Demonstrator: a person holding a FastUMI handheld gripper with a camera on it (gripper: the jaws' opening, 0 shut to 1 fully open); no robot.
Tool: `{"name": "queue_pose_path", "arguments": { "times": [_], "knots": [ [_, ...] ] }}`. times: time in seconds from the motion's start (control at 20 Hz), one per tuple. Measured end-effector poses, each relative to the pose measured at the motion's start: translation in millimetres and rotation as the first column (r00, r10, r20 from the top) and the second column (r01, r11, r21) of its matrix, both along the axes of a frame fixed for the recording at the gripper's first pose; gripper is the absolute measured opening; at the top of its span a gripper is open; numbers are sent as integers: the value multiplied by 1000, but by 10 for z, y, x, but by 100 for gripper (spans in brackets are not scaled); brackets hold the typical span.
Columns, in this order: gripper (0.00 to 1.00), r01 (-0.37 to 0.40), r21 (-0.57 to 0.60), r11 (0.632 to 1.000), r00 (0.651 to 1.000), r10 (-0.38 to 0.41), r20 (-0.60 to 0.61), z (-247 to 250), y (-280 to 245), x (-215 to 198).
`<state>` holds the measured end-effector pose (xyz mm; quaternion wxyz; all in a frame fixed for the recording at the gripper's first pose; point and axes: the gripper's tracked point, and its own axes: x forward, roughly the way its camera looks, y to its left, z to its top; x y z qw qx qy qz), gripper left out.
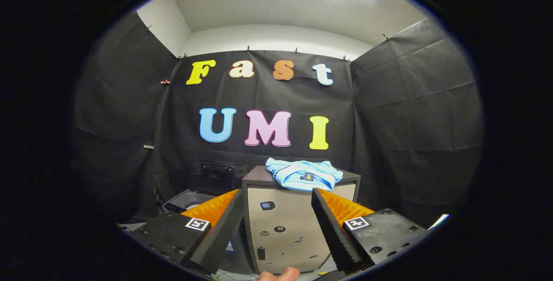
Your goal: Put the clothes into the washing machine and then close the washing machine lid.
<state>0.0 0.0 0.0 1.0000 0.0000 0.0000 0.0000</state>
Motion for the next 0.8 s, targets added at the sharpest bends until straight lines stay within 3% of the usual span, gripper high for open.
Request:
{"name": "queue_pose_path", "arguments": {
  "times": [0.8],
  "knots": [
    [97, 0, -7, 1000, 1000, 0, -30, -44, 43, 31]
  ]
}}
